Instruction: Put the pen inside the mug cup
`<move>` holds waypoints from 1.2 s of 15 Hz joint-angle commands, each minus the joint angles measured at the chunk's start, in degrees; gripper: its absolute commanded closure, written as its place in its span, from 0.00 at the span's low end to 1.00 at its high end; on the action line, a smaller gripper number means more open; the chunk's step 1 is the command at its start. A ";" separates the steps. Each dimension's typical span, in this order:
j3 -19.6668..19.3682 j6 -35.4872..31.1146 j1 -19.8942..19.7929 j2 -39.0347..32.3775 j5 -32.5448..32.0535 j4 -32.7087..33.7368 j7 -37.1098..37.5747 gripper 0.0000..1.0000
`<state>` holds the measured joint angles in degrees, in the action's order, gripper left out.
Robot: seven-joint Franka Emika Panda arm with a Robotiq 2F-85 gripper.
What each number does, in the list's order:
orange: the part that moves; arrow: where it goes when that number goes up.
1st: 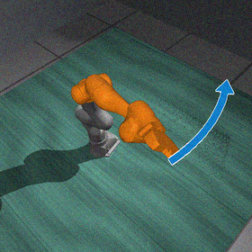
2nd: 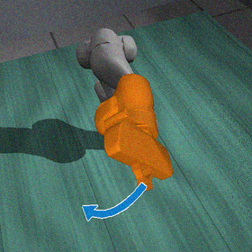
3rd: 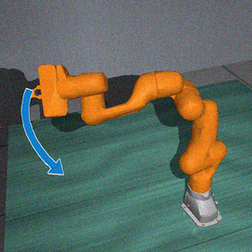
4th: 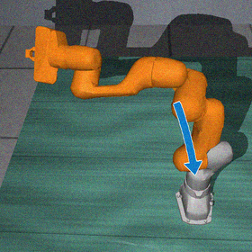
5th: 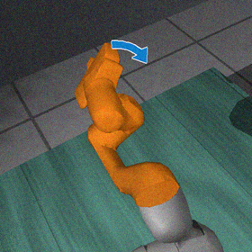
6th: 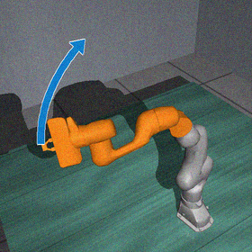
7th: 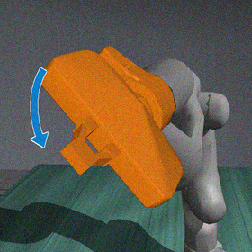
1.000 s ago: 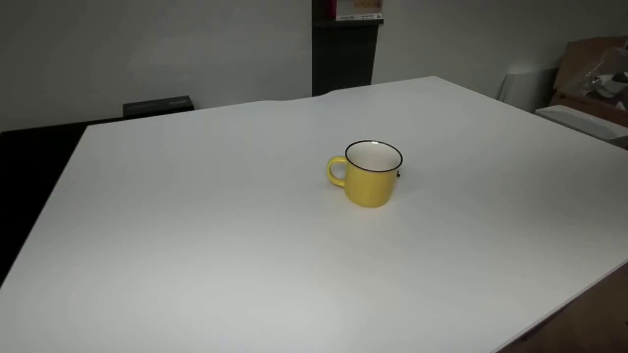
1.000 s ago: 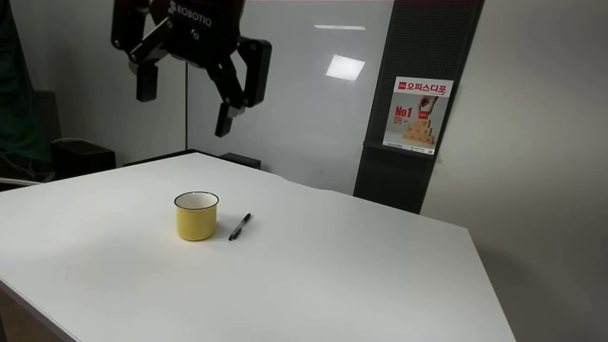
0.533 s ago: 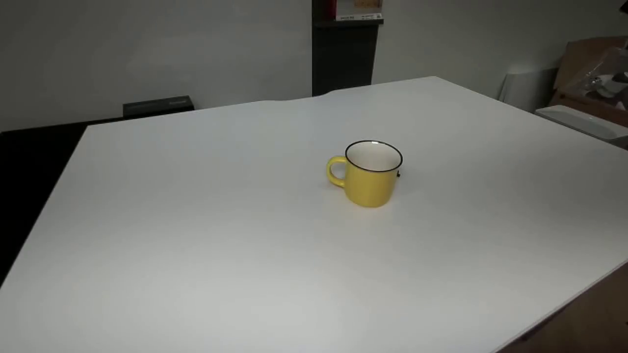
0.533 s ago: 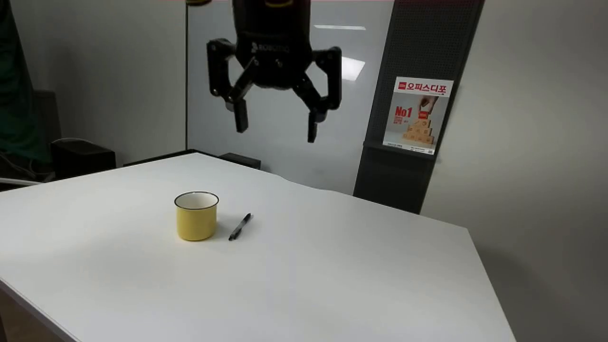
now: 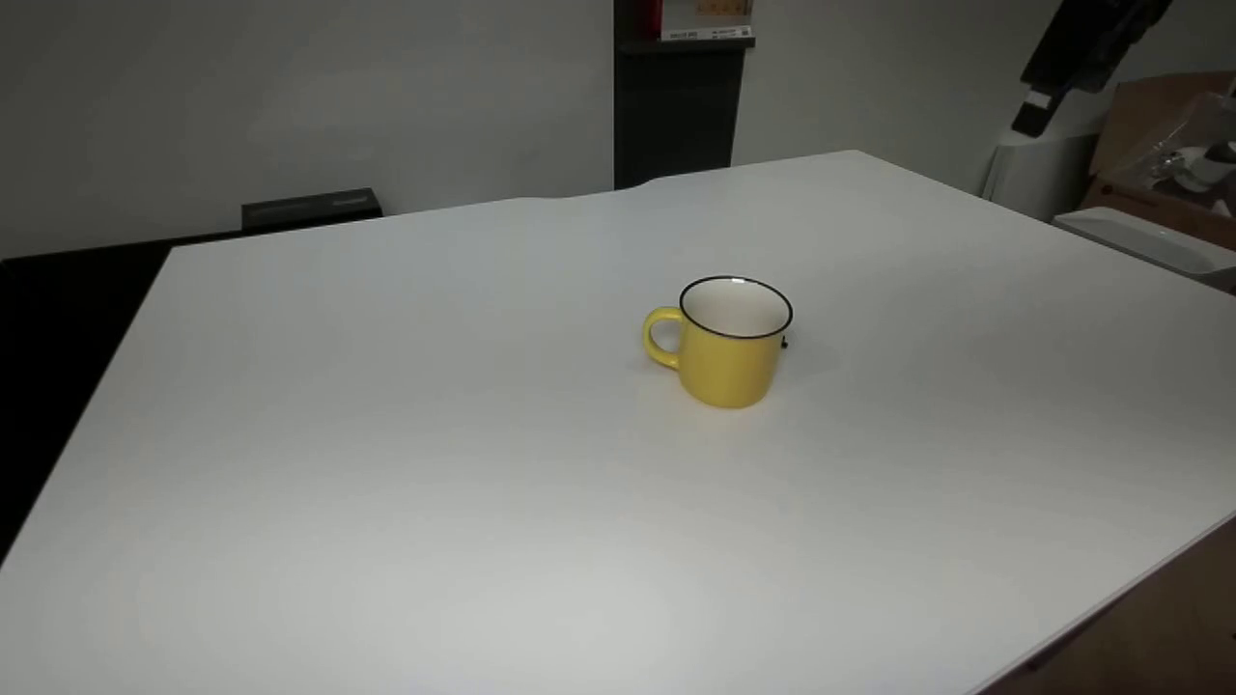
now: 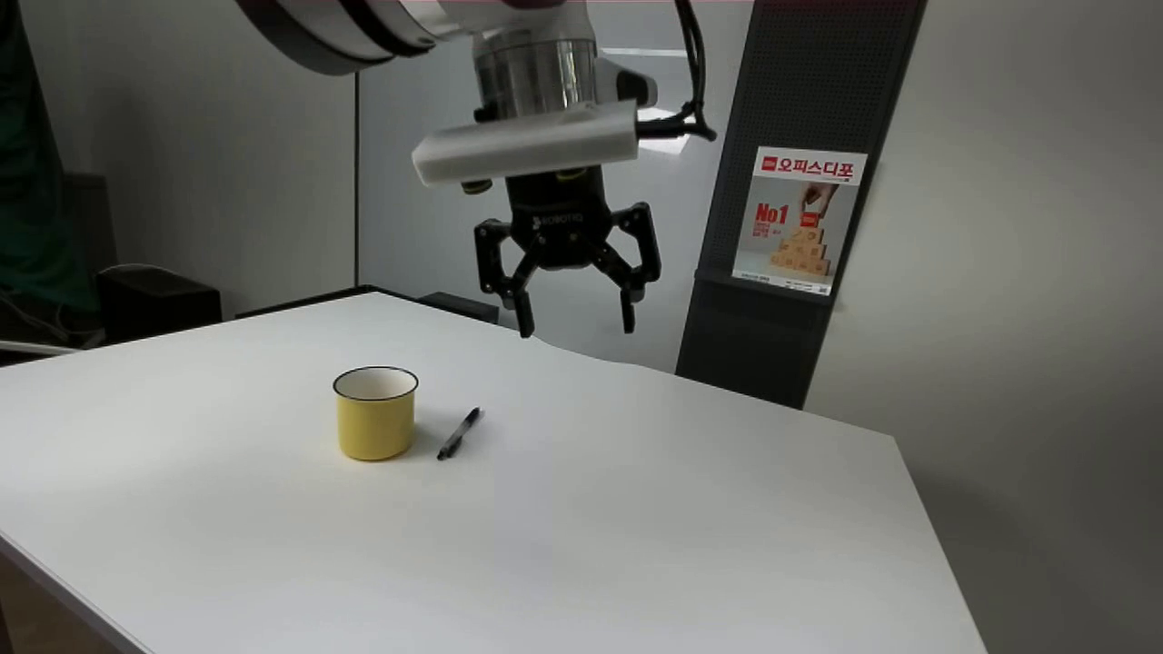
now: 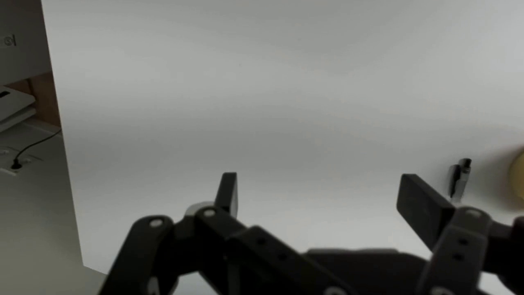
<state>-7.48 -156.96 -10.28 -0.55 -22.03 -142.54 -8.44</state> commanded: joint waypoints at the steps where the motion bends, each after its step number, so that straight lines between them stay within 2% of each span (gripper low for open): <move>1: 1.44 4.85 3.43 -8.80 0.60 9.62 7.88 0.00; 4: 4.71 6.69 5.57 -12.88 13.54 12.60 7.18 0.00; 5: 2.49 4.31 5.27 -10.04 8.95 9.17 5.51 0.00; 10: 2.37 4.27 5.64 -11.07 9.82 9.64 4.99 0.00; 11: 1.16 2.85 6.14 -11.32 7.75 9.63 7.87 0.00; 15: 3.07 -2.55 6.07 -16.91 12.13 11.96 5.93 0.00; 18: 5.48 -3.60 6.64 -22.53 15.16 15.24 4.58 0.00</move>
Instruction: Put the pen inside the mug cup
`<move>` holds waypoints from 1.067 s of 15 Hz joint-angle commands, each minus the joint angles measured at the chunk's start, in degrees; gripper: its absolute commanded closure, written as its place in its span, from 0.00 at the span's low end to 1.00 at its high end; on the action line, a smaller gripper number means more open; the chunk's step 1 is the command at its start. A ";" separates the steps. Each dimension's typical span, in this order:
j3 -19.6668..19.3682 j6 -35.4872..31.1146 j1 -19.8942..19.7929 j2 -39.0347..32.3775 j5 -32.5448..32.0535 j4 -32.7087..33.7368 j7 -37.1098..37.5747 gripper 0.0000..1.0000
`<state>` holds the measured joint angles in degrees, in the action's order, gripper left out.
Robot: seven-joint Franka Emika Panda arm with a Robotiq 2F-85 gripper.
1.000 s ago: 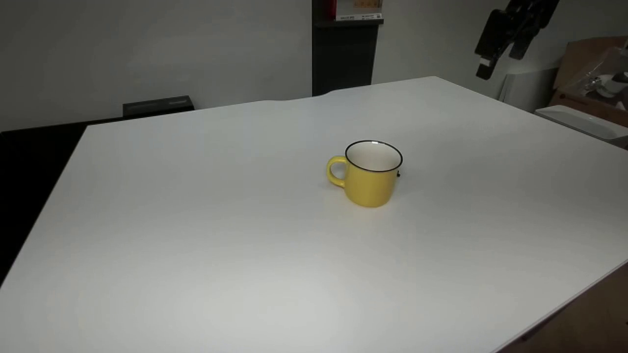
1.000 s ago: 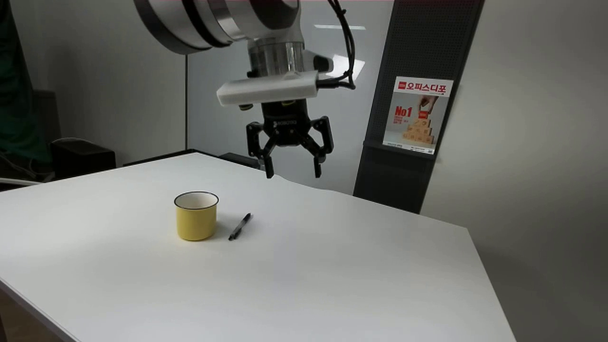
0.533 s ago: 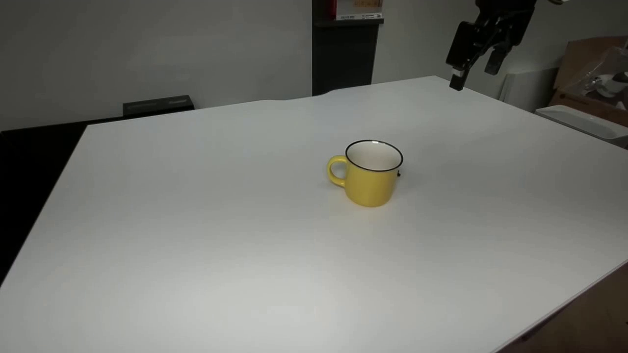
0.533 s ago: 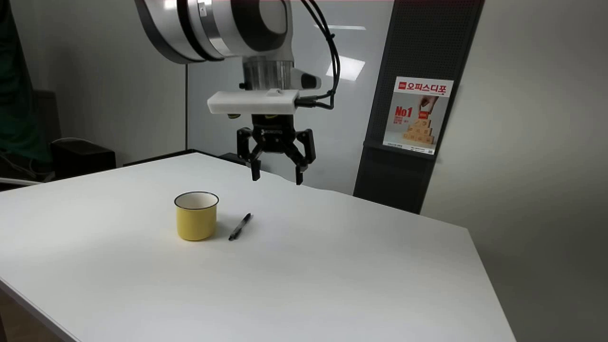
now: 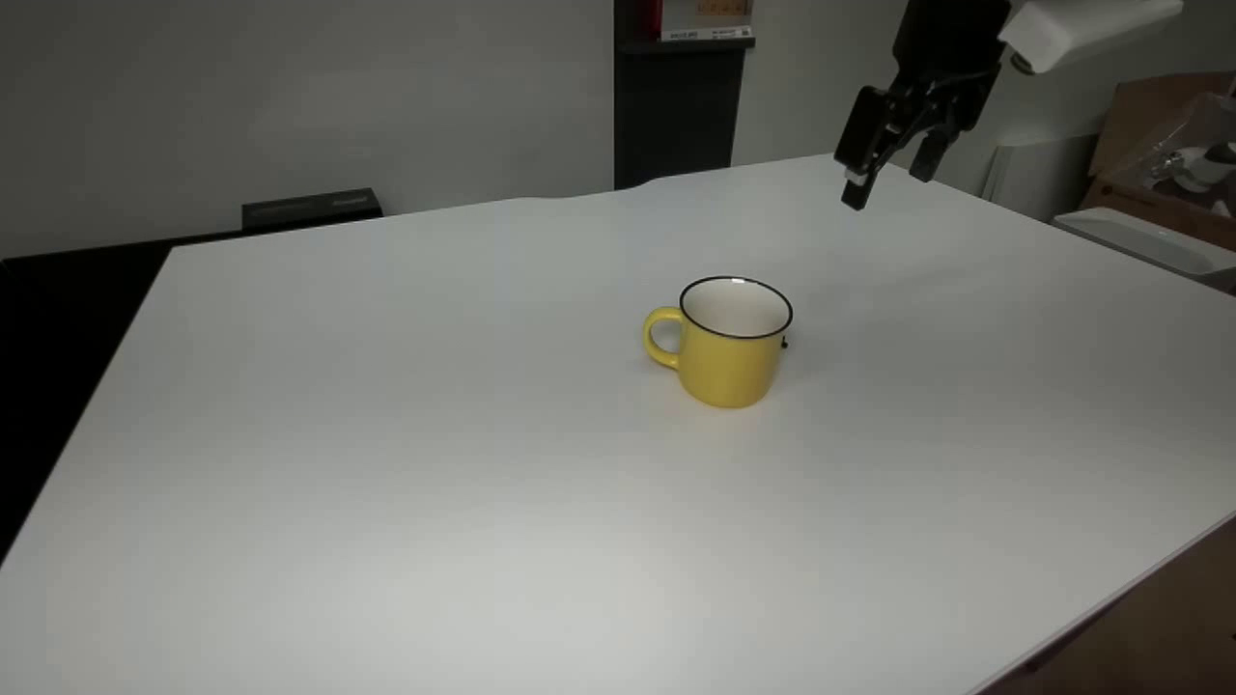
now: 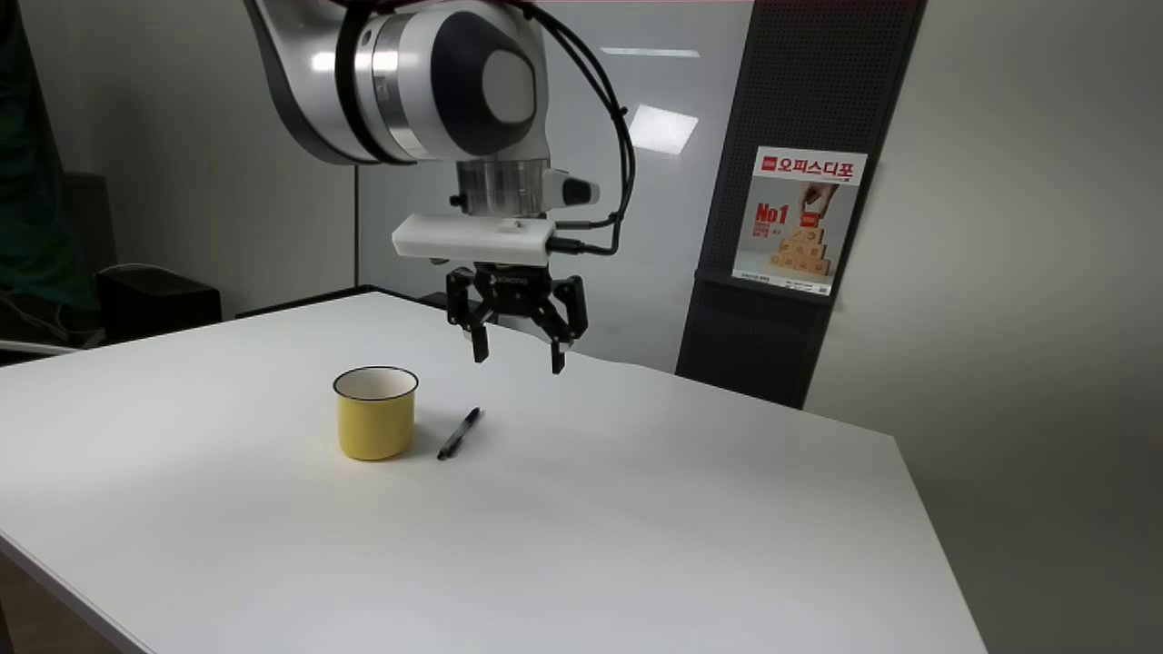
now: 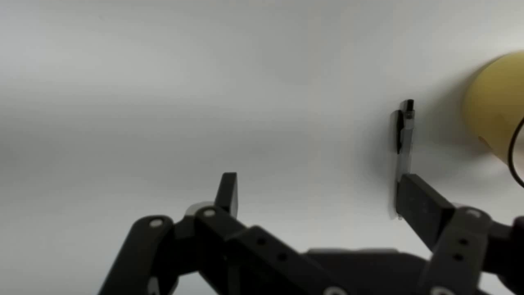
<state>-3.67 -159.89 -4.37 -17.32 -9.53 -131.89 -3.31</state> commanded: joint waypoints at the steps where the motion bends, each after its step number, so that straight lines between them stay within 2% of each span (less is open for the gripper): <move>1: 2.39 -0.53 1.09 -7.60 3.18 5.95 -0.73 0.00; 6: 4.02 0.56 2.29 -15.23 3.45 13.42 -1.58 0.00; 16: 6.38 1.49 -0.13 -23.97 6.38 23.37 -5.18 0.00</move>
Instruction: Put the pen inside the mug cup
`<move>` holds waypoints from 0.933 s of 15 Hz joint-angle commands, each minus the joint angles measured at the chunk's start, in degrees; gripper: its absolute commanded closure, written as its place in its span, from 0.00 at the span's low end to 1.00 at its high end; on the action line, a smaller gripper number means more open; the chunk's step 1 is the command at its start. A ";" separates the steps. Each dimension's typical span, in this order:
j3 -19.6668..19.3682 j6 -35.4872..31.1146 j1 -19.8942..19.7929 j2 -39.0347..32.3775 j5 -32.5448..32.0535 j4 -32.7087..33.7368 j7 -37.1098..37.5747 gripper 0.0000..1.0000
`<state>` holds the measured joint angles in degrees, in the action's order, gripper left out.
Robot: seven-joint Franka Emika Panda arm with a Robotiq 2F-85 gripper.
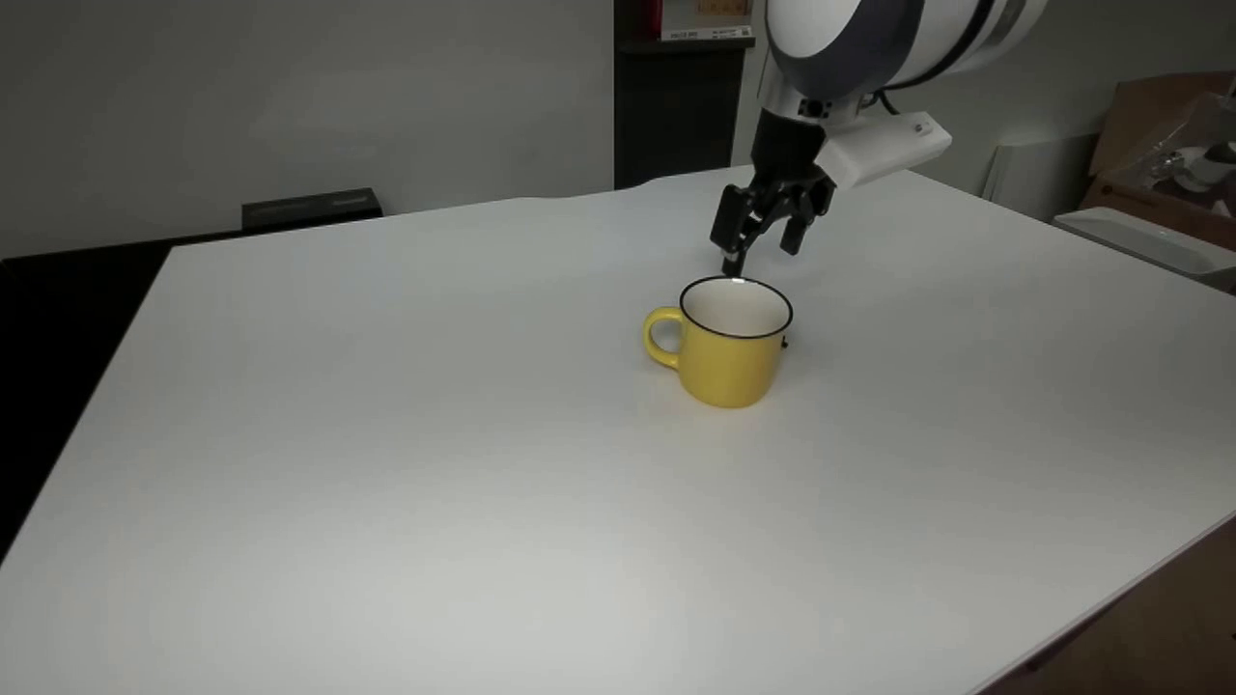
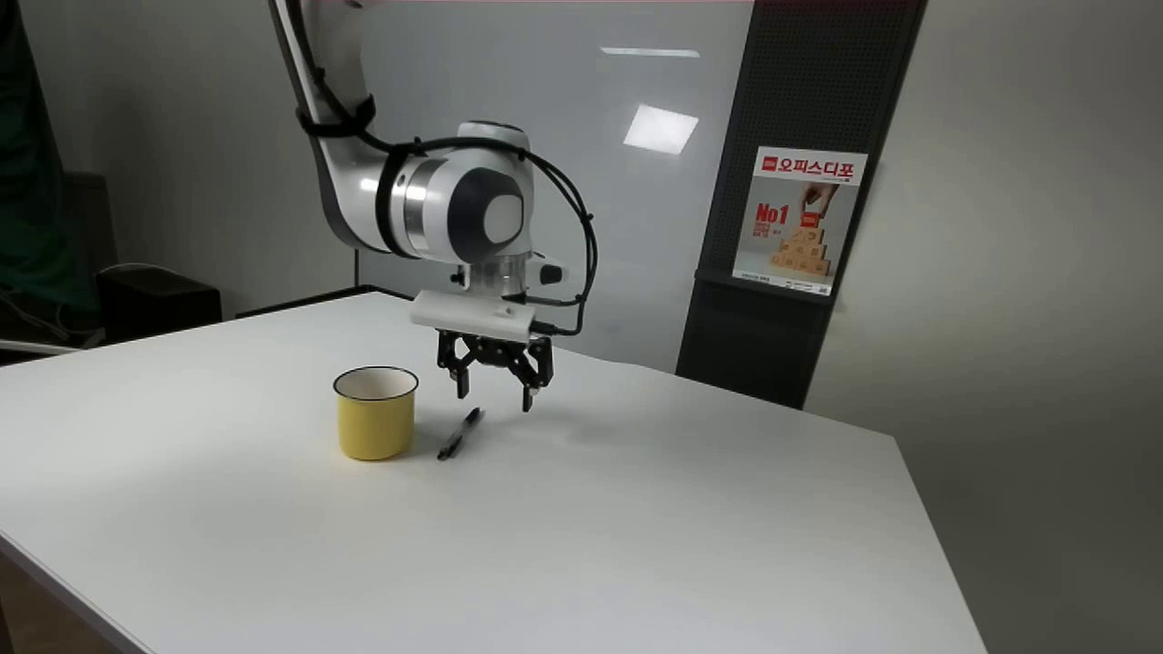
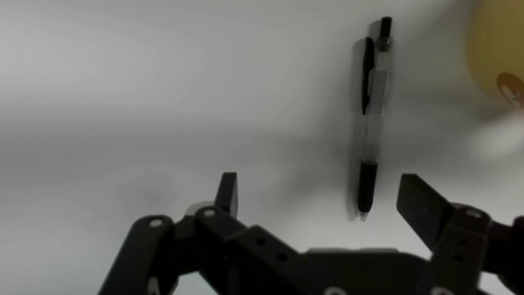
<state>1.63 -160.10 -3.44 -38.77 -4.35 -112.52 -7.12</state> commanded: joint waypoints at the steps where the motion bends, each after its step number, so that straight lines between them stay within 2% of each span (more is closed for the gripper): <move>1: 1.18 1.90 -1.11 -3.10 1.21 4.77 -1.52 0.00; 14: 2.15 6.40 -0.28 -6.75 1.39 9.15 -2.28 0.00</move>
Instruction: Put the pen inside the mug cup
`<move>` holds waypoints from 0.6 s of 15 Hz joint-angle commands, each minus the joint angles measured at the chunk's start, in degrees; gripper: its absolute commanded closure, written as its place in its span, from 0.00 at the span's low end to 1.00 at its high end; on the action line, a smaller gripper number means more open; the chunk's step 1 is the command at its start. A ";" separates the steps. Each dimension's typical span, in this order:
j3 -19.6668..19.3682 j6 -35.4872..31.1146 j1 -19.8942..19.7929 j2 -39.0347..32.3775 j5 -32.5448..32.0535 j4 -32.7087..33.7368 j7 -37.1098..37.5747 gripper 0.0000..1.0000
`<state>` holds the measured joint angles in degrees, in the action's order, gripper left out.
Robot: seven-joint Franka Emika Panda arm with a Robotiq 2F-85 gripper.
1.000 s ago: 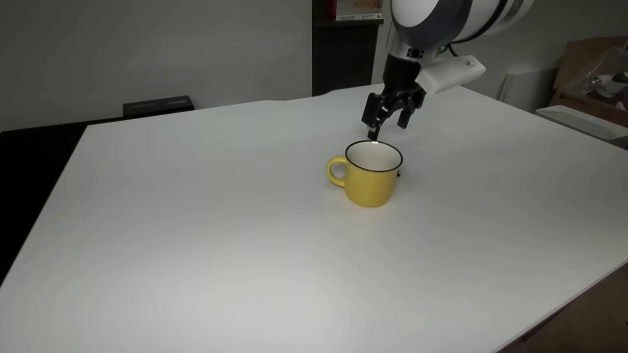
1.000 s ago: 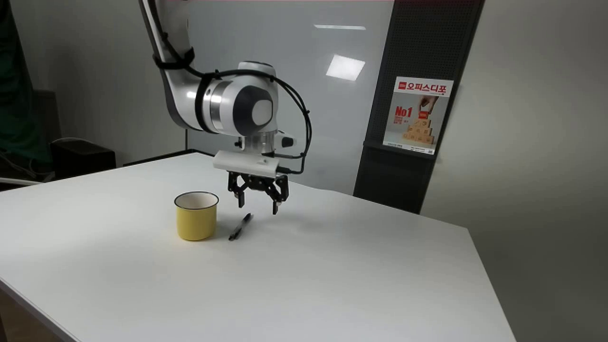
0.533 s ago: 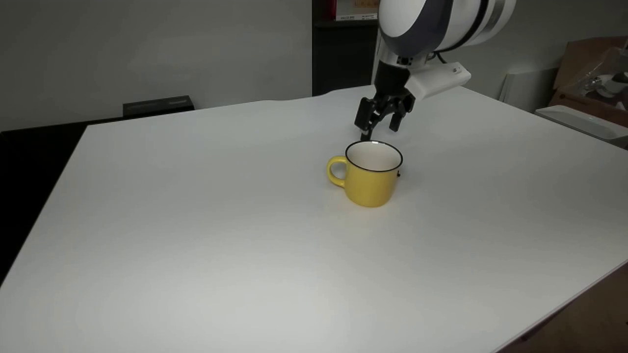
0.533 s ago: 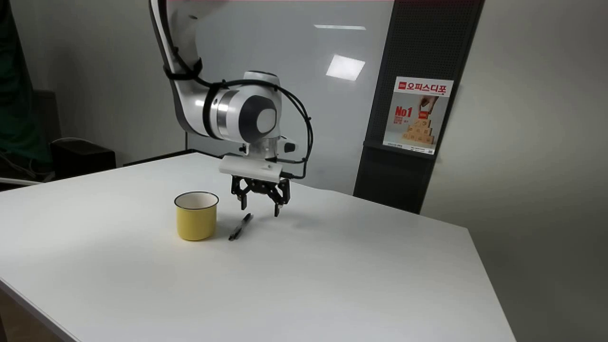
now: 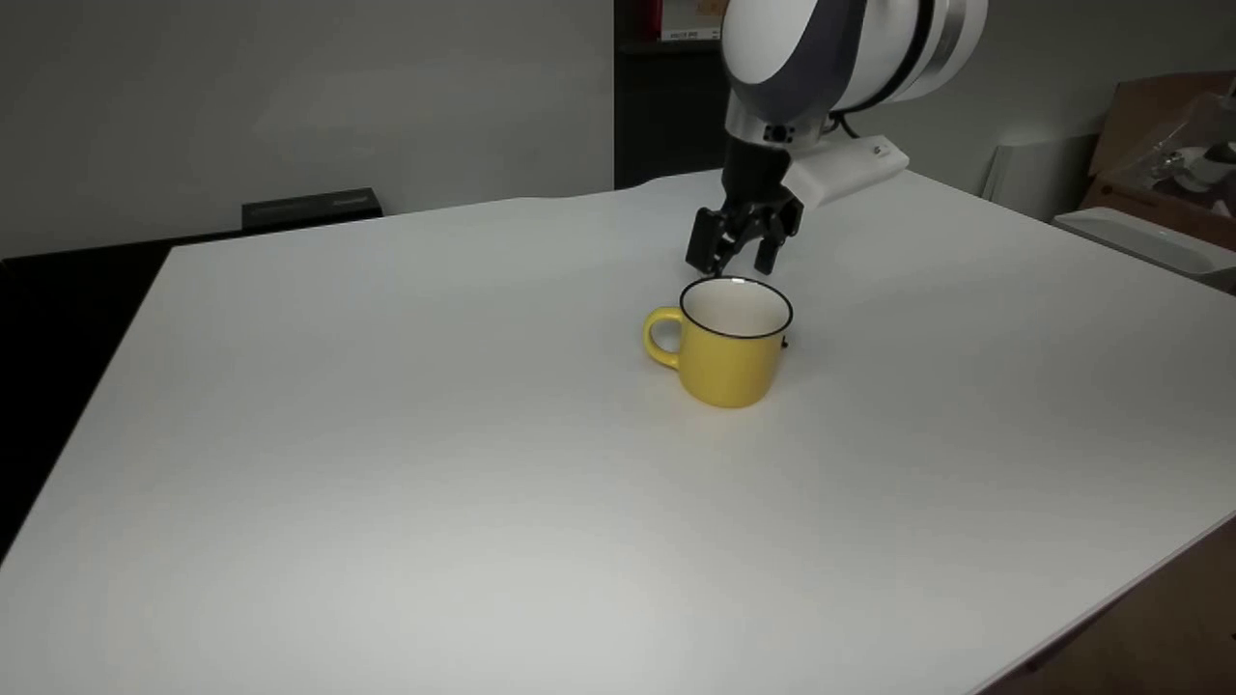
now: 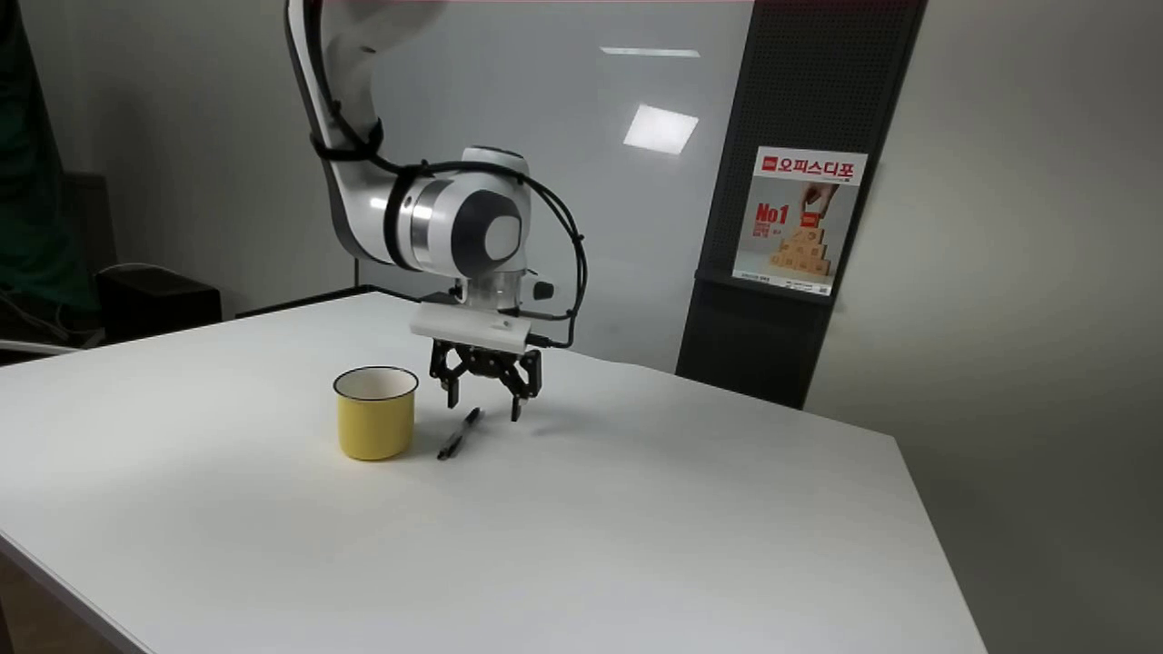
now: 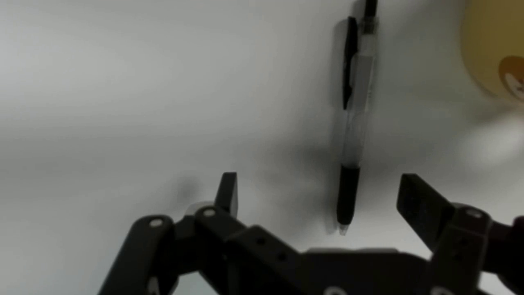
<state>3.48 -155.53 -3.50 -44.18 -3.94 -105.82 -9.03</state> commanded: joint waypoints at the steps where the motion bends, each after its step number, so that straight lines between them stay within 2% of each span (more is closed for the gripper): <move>1: 0.28 1.98 -0.21 -1.52 1.03 2.58 -0.37 0.00; 5: 0.52 2.88 -0.19 -2.13 1.40 2.89 -0.55 0.00; 6: 0.56 2.89 -0.13 -2.18 1.36 2.86 -0.58 0.25; 7: 0.65 2.89 -0.13 -2.23 1.34 2.84 -0.68 0.26; 9: 0.76 2.79 -0.15 -2.33 1.34 2.86 -0.72 0.40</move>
<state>3.87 -154.16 -3.50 -45.67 -3.40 -104.84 -9.18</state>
